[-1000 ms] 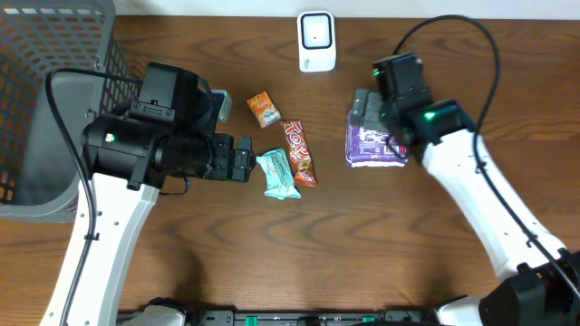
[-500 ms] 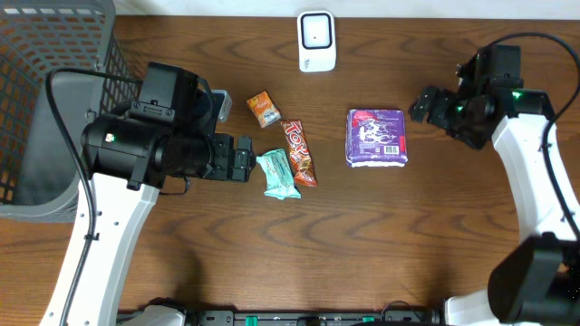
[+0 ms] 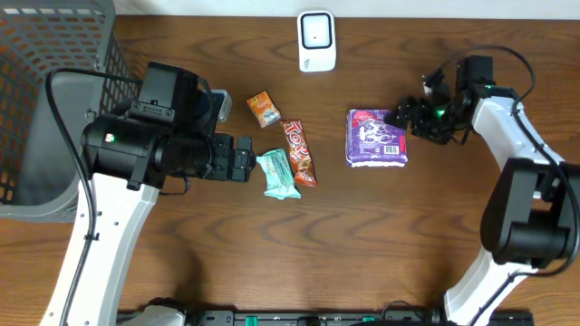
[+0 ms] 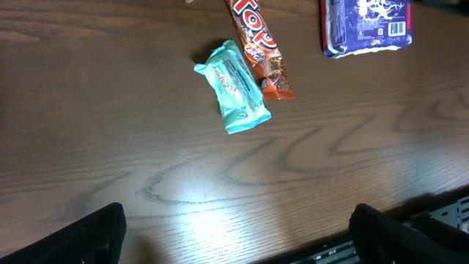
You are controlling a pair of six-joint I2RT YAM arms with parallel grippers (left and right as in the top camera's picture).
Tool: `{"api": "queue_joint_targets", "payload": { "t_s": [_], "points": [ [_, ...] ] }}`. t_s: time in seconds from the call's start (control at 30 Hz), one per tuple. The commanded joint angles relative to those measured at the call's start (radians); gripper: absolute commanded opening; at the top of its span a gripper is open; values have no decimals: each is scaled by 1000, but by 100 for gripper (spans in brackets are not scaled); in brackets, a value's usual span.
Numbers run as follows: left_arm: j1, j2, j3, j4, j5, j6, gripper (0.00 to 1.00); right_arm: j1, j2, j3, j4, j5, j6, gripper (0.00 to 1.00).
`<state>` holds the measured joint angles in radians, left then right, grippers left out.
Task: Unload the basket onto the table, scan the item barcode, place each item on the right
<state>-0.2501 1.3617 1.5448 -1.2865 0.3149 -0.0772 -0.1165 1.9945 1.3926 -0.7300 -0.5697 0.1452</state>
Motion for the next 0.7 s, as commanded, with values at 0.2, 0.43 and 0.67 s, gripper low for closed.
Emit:
{"api": "queue_joint_targets", "payload": {
  "t_s": [0.2,0.43,0.67],
  "points": [
    [-2,4,-5,-4,-3,14,98,-43,183,11,2,-96,-88,46],
    [-2,4,-5,-4,-3,14,98,-38,108,52,-35,-90,-45,1],
    [-2,4,-5,-4,-3,14,98,114,-174,152,-180,665,201,1]
  ]
}}
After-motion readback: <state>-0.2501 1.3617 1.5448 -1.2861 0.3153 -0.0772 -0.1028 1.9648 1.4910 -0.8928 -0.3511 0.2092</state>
